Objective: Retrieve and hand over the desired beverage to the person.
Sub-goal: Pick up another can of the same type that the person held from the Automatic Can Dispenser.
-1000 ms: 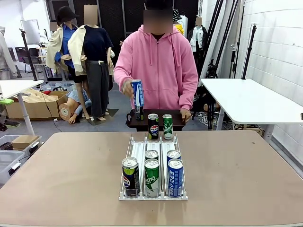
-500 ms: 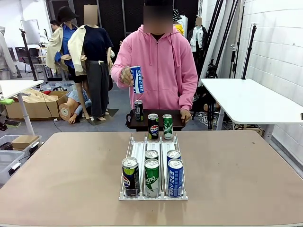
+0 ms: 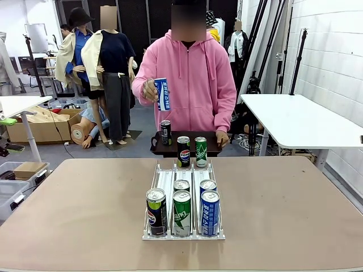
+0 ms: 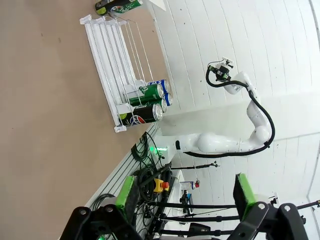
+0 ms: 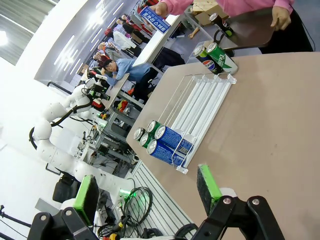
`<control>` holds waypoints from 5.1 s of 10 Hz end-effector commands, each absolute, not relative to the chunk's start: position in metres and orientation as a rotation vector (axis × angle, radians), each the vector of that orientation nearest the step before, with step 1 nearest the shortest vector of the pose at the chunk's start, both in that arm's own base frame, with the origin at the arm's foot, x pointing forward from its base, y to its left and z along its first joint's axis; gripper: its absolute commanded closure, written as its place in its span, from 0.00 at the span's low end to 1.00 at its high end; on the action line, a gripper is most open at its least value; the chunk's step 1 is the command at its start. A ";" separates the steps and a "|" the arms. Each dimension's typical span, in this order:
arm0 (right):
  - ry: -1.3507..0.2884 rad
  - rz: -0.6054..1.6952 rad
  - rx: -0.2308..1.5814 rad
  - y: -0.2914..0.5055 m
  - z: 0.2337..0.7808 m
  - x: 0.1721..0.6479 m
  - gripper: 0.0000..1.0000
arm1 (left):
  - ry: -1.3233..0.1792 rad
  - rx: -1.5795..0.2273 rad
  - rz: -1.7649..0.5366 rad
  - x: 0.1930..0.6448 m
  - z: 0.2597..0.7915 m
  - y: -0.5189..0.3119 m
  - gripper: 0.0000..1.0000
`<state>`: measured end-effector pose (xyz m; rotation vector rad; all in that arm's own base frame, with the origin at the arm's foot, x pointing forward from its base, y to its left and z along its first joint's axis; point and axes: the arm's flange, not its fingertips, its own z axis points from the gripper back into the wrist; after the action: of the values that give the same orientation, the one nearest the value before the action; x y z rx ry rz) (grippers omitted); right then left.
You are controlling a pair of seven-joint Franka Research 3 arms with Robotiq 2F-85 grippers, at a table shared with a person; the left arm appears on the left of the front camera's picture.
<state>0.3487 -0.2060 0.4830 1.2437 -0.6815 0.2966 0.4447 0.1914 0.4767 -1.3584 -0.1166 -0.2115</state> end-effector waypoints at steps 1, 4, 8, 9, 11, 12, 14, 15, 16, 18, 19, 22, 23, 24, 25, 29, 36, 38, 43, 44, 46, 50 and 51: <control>-0.701 0.303 1.260 -0.204 0.483 0.348 0.00 | -0.128 -1.345 -0.204 0.440 0.477 0.188 0.00; -0.701 0.303 1.260 -0.204 0.483 0.348 0.00 | -0.128 -1.345 -0.204 0.440 0.477 0.188 0.00; -0.701 0.303 1.260 -0.204 0.483 0.348 0.00 | -0.128 -1.345 -0.204 0.440 0.477 0.188 0.00; -0.701 0.303 1.260 -0.204 0.483 0.348 0.00 | -0.128 -1.345 -0.204 0.440 0.477 0.188 0.00; -0.701 0.303 1.260 -0.204 0.483 0.348 0.00 | -0.128 -1.345 -0.204 0.440 0.477 0.188 0.00; -0.701 0.303 1.260 -0.204 0.483 0.348 0.00 | -0.128 -1.345 -0.204 0.440 0.477 0.188 0.00; -0.701 0.303 1.260 -0.204 0.483 0.348 0.00 | -0.128 -1.345 -0.204 0.440 0.477 0.188 0.00; -0.701 0.303 1.260 -0.204 0.483 0.348 0.00 | -0.128 -1.345 -0.204 0.440 0.477 0.188 0.00; -0.701 0.303 1.260 -0.204 0.483 0.348 0.00 | -0.128 -1.345 -0.204 0.440 0.477 0.188 0.00; -0.701 0.303 1.260 -0.204 0.483 0.348 0.00 | -0.128 -1.345 -0.204 0.440 0.477 0.188 0.00; -0.701 0.303 1.260 -0.204 0.483 0.348 0.00 | -0.128 -1.345 -0.204 0.440 0.477 0.188 0.00; -0.701 0.303 1.260 -0.204 0.483 0.348 0.00 | -0.128 -1.345 -0.204 0.440 0.477 0.188 0.00; -0.701 0.303 1.260 -0.204 0.483 0.348 0.00 | -0.128 -1.345 -0.204 0.440 0.477 0.188 0.00; -0.701 0.303 1.260 -0.204 0.483 0.348 0.00 | -0.128 -1.345 -0.204 0.440 0.477 0.188 0.00; -0.701 0.303 1.260 -0.204 0.483 0.348 0.00 | -0.128 -1.345 -0.204 0.440 0.477 0.188 0.00; -0.701 0.303 1.260 -0.204 0.483 0.348 0.00 | -0.128 -1.345 -0.204 0.440 0.477 0.188 0.00; -0.701 0.303 1.260 -0.204 0.483 0.348 0.00 | -0.128 -1.345 -0.204 0.440 0.477 0.188 0.00; -0.701 0.303 1.260 -0.204 0.483 0.348 0.00 | -0.128 -1.345 -0.204 0.440 0.477 0.188 0.00; -0.604 0.351 1.216 -0.176 0.496 0.353 0.00 | -0.128 -1.345 -0.204 0.440 0.477 0.188 0.00; -0.588 0.361 1.209 -0.169 0.498 0.354 0.00 | -0.128 -1.345 -0.204 0.440 0.477 0.188 0.00; -0.543 0.398 1.219 -0.153 0.499 0.357 0.00 | -0.128 -1.345 -0.204 0.440 0.477 0.188 0.00; -0.432 0.497 1.184 -0.108 0.508 0.359 0.00 | -0.128 -1.345 -0.204 0.440 0.477 0.188 0.00; -0.410 0.518 1.182 -0.093 0.511 0.359 0.00 | -0.128 -1.345 -0.204 0.440 0.477 0.188 0.00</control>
<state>0.3640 -0.1079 0.5093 1.1954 -0.4445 0.5120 0.4449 0.1908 0.4768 -1.3582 -0.1161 -0.2125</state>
